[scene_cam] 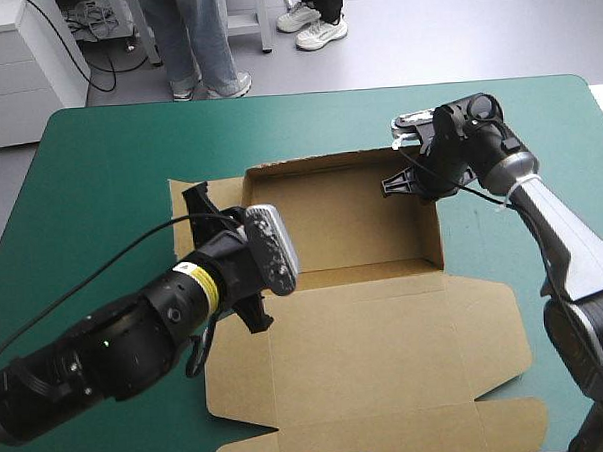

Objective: Fold the box

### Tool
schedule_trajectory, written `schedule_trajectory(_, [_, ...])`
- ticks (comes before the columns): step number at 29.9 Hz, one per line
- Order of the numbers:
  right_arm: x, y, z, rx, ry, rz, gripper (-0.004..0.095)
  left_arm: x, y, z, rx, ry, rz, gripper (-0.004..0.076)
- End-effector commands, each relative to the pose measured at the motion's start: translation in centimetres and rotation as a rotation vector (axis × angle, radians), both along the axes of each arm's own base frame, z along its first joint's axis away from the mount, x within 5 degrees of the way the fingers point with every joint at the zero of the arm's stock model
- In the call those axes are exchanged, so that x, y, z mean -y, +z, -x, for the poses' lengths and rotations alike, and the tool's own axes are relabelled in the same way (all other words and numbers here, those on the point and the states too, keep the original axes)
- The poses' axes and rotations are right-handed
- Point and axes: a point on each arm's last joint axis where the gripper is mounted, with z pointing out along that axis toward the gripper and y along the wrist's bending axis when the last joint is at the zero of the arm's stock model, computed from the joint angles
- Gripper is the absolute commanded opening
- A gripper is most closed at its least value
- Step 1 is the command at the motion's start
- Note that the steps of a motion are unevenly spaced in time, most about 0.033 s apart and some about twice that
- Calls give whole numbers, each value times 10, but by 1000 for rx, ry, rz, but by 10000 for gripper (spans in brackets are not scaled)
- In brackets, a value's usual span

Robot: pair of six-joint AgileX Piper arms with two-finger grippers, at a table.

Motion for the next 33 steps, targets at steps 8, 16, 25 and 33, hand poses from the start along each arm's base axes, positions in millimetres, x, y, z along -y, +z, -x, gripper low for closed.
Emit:
schedule_trajectory(8, [-2, -10, -23, -14, 38, 47, -17, -66, 12, -51, -256, 271, 234, 183])
schedule_trajectory(16, [-4, -28, -31, -56, 39, 57, -17, -122, 21, -30, -181, 414, 487, 94])
schedule_trajectory(25, [-5, -27, -33, -28, 42, 50, -17, -163, -65, 58, -153, 439, 586, -8])
schedule_trajectory(33, [-4, -27, -34, -22, 45, 57, 35, -186, -113, 109, -83, 435, 713, -8])
